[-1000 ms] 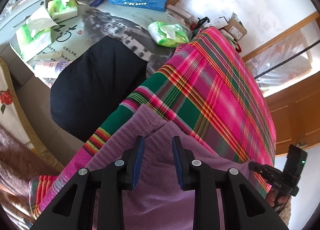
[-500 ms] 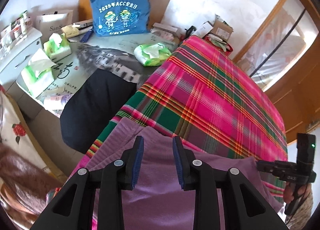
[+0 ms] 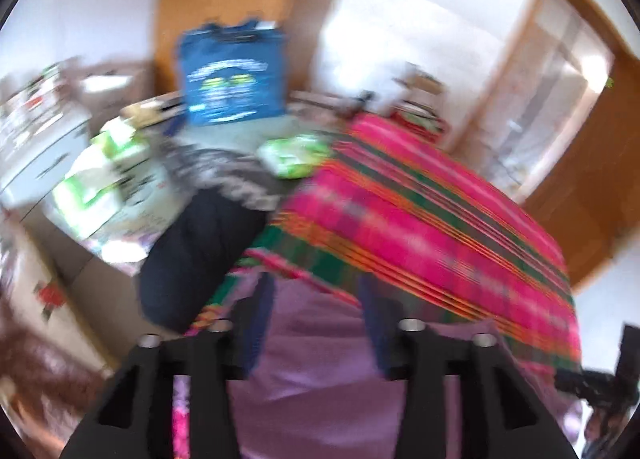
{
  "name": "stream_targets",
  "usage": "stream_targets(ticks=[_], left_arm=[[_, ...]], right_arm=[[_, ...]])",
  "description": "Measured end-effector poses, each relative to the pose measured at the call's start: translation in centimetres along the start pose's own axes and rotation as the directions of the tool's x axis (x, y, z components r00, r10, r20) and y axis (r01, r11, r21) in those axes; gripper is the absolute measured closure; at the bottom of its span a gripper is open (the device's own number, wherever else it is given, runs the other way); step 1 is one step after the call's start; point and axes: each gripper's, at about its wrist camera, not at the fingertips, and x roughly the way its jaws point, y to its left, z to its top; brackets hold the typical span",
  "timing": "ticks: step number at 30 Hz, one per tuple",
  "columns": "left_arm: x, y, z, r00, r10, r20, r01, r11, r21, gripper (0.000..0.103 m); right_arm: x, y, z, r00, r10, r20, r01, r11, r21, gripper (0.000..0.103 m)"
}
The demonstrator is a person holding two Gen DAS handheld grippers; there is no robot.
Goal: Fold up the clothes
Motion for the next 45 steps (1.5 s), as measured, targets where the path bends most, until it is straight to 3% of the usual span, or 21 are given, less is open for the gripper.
stream_targets(ticks=[3,7,11,14,16,17,18,26,29,35,41,43,45], left_arm=[[2.0,-3.6,-0.2,0.990,-0.106,-0.091,0.115,0.988,0.099,0.052],[5.0,-8.5,-1.0,0.977,-0.120,-0.179,0.163,0.954,0.251,0.052],[7.7,-13.3,-2.1,0.957,-0.132,-0.260,0.236,0.874,0.424,0.052],[10.2,-15.1,-2.2,0.918,-0.143,-0.369,0.295,0.868,0.400,0.052],[11.6,-15.7,-2.0,0.899,-0.153,-0.410,0.318,0.872,0.372,0.052],[12.1,-15.9,-1.9,0.896,-0.153,-0.416,0.320,0.873,0.368,0.052],[12.6,-16.2,-1.8,0.894,-0.153,-0.422,0.322,0.874,0.365,0.052],[15.2,-16.3,-1.9,0.871,-0.153,-0.467,0.330,0.886,0.326,0.052],[15.1,-15.7,-1.6,0.864,-0.184,-0.469,0.348,0.891,0.291,0.052],[15.5,-15.6,-2.1,0.836,-0.223,-0.502,0.400,0.874,0.277,0.052],[16.1,-16.6,-2.7,0.831,-0.213,-0.514,0.405,0.865,0.296,0.054],[16.0,-16.8,-2.8,0.832,-0.209,-0.514,0.410,0.856,0.316,0.061],[15.9,-17.0,-3.1,0.826,-0.211,-0.522,0.424,0.844,0.329,0.075]], right_arm=[[0.3,0.8,-1.4,1.000,-0.005,-0.008,0.005,1.000,-0.023,0.072],[1.8,1.7,-2.5,0.998,-0.045,-0.045,0.042,0.997,-0.064,0.072],[3.1,2.4,-2.6,0.995,-0.062,-0.072,0.054,0.993,-0.104,0.072],[3.9,2.6,-2.3,0.995,-0.046,-0.089,0.035,0.992,-0.124,0.073],[4.3,2.7,-2.1,0.994,-0.034,-0.100,0.020,0.991,-0.135,0.079],[4.3,2.7,-1.9,0.995,-0.031,-0.096,0.017,0.990,-0.141,0.093],[4.2,2.7,-1.7,0.996,-0.031,-0.084,0.018,0.989,-0.147,0.098],[2.6,1.0,0.5,0.997,-0.065,0.047,0.068,0.995,-0.070,0.099],[2.9,0.4,0.5,0.996,-0.070,0.049,0.072,0.997,-0.038,0.099],[3.6,-0.7,0.3,0.996,-0.075,0.048,0.074,0.997,0.031,0.097],[4.1,-1.8,0.1,0.996,-0.078,0.045,0.074,0.993,0.097,0.096],[3.9,-1.8,-0.3,0.996,-0.078,0.047,0.073,0.992,0.107,0.094],[3.5,-1.7,-0.7,0.995,-0.076,0.058,0.069,0.991,0.117,0.092]])
